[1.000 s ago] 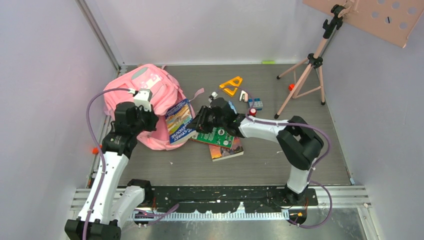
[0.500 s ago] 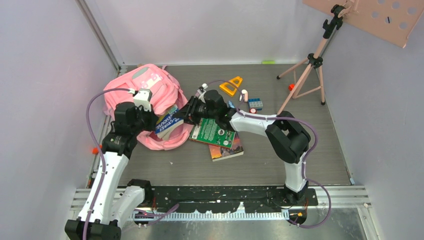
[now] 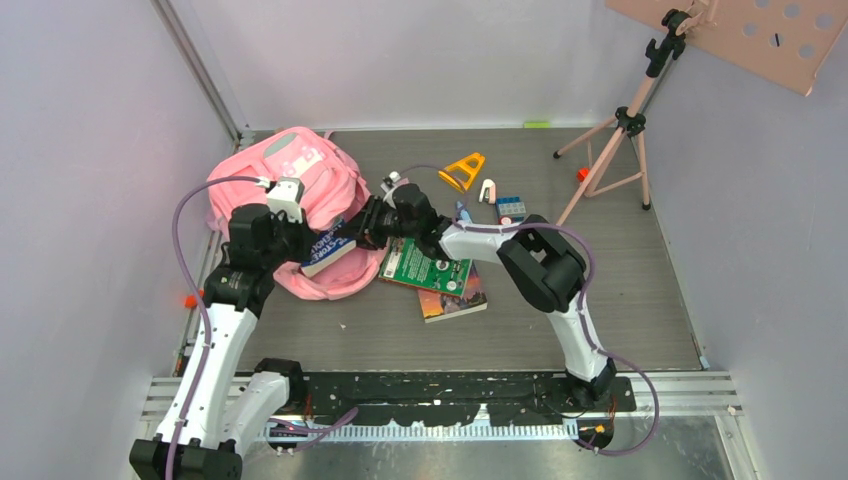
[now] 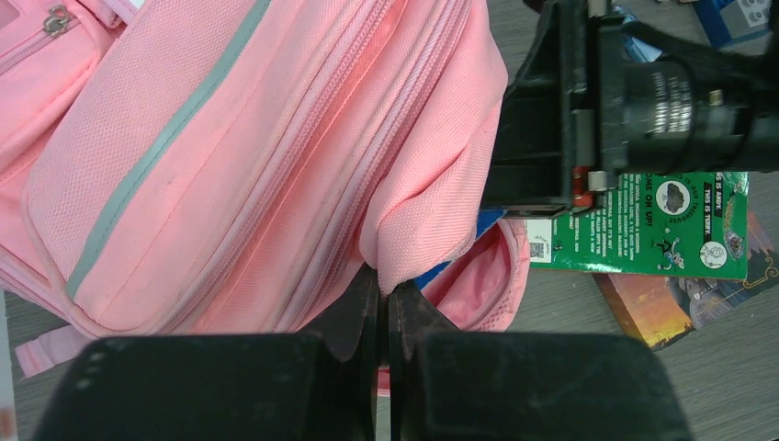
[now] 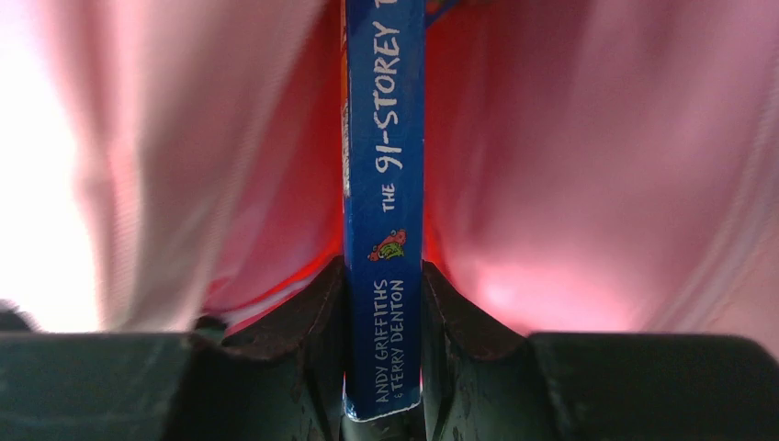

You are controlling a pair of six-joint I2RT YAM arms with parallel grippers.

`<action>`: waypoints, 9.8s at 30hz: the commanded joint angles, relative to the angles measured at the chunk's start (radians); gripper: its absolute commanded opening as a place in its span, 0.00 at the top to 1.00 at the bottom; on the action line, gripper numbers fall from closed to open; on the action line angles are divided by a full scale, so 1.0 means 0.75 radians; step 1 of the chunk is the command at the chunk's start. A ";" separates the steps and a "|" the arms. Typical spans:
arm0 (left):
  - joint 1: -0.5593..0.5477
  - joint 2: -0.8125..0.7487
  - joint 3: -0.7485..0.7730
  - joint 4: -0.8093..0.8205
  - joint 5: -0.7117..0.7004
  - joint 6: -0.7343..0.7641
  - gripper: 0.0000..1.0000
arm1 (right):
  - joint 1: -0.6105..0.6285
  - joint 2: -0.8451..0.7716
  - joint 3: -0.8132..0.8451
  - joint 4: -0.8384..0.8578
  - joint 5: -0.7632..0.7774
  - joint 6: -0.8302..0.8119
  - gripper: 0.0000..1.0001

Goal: Pack the student bag
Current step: Place the book in the student bag, then adjust the book at the center of the board, then pick up the student bag at the center of the board.

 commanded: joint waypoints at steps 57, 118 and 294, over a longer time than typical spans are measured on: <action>-0.008 -0.030 0.038 0.168 0.106 -0.023 1.00 | -0.002 0.548 0.814 -0.274 0.360 -0.161 0.99; -0.009 -0.038 0.038 0.152 0.070 -0.014 1.00 | -0.274 -0.794 -0.282 -1.182 0.363 -1.111 0.21; -0.009 -0.131 0.077 0.150 0.311 -0.117 1.00 | -0.384 -0.739 0.051 -1.495 -0.057 -0.939 0.99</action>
